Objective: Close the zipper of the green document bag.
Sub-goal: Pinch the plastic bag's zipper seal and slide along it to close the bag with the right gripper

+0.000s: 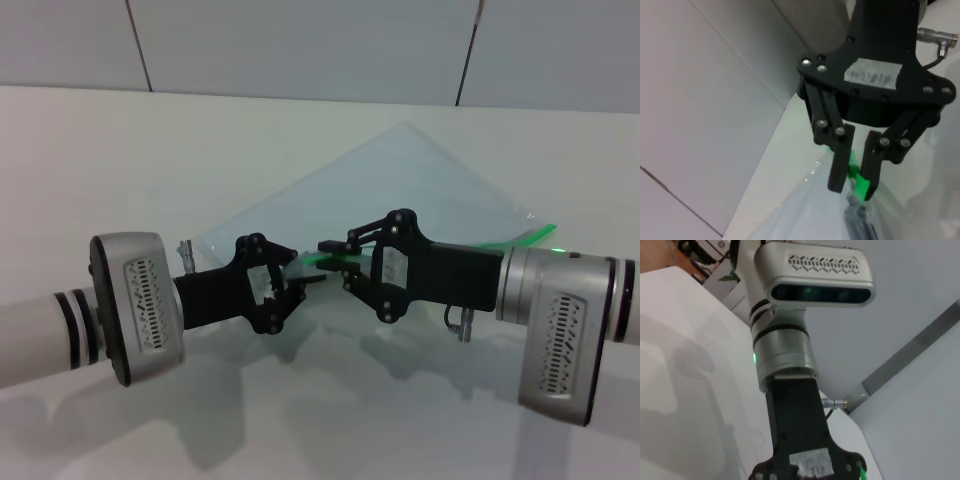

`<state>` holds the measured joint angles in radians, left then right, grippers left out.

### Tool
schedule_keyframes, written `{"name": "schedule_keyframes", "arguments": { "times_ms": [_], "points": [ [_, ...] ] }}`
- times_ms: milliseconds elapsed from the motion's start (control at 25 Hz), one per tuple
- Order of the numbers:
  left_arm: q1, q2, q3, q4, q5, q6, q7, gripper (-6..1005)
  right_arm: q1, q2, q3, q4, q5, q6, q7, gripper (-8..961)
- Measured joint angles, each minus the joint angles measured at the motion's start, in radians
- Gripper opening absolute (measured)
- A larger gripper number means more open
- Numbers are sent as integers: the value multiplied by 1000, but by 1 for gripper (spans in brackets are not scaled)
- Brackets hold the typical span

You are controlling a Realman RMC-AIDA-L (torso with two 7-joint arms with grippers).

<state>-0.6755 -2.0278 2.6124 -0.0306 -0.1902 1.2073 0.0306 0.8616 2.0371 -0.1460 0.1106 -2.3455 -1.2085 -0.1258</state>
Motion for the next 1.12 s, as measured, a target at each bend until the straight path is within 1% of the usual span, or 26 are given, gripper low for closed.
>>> {"name": "schedule_keyframes", "arguments": {
  "times_ms": [160,480,1120],
  "points": [
    [1,0,0,0,0,0,0,62,8,0,-1,20,0,34,-9,136],
    [5,0,0,0,0,0,0,63,8,-1,-1,36,0,44,-38,81],
    [15,1,-3,0,-5,0,9,67,-40,-4,36,28,9,95,-52,71]
  ]
}}
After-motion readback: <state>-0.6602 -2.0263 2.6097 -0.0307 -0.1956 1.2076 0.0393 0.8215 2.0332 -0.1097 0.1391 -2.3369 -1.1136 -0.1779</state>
